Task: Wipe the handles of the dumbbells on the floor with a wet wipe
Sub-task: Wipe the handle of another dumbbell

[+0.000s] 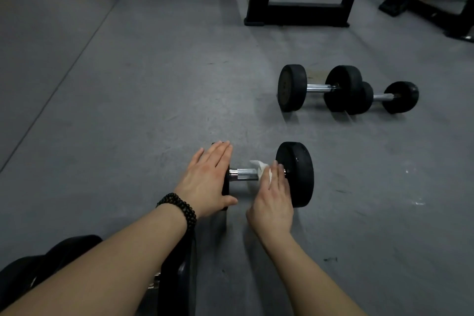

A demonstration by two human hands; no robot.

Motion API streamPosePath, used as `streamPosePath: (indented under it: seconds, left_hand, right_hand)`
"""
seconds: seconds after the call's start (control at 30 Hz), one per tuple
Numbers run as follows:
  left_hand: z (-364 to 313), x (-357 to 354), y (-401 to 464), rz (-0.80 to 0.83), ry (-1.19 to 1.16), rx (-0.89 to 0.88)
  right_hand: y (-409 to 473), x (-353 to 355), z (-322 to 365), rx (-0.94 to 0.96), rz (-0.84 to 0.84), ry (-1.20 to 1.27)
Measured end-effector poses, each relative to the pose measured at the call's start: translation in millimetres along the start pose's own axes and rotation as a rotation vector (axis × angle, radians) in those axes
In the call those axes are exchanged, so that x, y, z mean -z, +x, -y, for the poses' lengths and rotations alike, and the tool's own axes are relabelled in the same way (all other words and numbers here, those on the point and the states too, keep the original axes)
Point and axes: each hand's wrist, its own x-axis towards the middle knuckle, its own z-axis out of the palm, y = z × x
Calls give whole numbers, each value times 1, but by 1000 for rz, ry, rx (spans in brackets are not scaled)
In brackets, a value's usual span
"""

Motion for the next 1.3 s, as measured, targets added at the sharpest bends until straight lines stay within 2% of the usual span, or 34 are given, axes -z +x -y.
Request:
streamPosePath:
  seconds: [0.07,0.13,0.2,0.23,0.37,0.43,0.53,0.57,0.67,0.73,0.8,0.9,1.07,1.3]
  left_hand:
    - [0,0,0,3,-11,2]
    - [0,-1,0,-3,-34,0]
    - [2,0,0,7,-42,-7]
    - [3,0,0,14,-42,-10]
    - [6,0,1,51,-20,-19]
    - [5,-1,2,50,2,-13]
    - [5,-1,3,49,8,-10]
    - [6,0,3,55,11,-11]
    - [6,2,3,65,25,-14]
    - [5,2,3,63,24,-10]
    - [5,1,4,58,17,-12]
    - [6,2,5,64,13,-13]
    - [6,3,7,69,23,-12]
    - [6,3,8,57,12,-12]
  right_hand:
    - [-2,0,9,-5,20,49]
    - [-8,-5,25,152,85,110]
    - [-13,-6,26,299,95,68]
    - [-11,-5,18,296,76,54]
    - [-4,-5,-9,30,12,63]
    - [-10,-5,9,90,53,130]
    - [-17,-7,24,349,128,105]
    - [-14,-7,18,358,110,94]
    - [-4,-5,-6,124,-12,78]
    - [-5,-4,0,73,11,123]
    - [-9,-7,17,191,84,164]
    - [-9,-10,16,405,99,65]
    - [4,-2,-14,224,25,37]
    - [3,-4,-7,305,22,-95]
